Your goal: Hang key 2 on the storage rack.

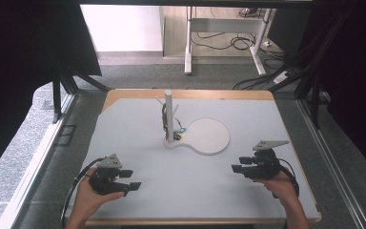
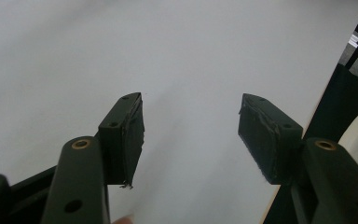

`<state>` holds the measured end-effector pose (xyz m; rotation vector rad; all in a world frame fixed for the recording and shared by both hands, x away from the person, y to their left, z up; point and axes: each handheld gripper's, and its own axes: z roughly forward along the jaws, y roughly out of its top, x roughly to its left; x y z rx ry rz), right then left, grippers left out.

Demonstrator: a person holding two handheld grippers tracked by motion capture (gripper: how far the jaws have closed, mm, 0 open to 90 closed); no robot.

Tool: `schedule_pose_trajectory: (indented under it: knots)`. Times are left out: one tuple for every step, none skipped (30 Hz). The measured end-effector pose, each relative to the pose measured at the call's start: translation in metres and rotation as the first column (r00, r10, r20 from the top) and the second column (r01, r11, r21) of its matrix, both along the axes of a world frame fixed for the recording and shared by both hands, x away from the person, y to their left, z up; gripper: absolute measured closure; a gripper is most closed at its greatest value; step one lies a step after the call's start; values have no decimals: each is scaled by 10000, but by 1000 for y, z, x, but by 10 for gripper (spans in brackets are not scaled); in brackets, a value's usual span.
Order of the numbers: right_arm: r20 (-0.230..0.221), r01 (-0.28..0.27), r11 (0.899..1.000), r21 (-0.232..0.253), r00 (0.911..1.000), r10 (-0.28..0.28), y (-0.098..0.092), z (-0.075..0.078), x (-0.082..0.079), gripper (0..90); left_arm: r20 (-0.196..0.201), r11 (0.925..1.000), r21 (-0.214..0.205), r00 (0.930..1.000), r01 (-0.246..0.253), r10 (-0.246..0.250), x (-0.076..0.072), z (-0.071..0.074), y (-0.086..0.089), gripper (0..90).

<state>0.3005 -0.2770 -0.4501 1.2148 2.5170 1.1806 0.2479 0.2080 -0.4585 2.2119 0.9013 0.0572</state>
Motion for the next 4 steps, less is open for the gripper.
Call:
schedule_pose_trajectory:
  knots:
    - [96,7,10000,-68,10000,-6,0,1,0,464,2,10000,-2,10000,-12,12,0,0,0,409]
    - [213,58,10000,-46,9998,-57,0,1,-2,464,-8,10000,7,10000,-28,28,0,0,0,408]
    - [256,79,10000,38,9996,-80,-1,2,-2,461,-11,10000,18,10000,-51,51,1,0,0,408]
    - [291,101,9999,37,9995,-102,-1,2,-3,456,-12,10000,14,10000,-55,55,1,0,0,408]
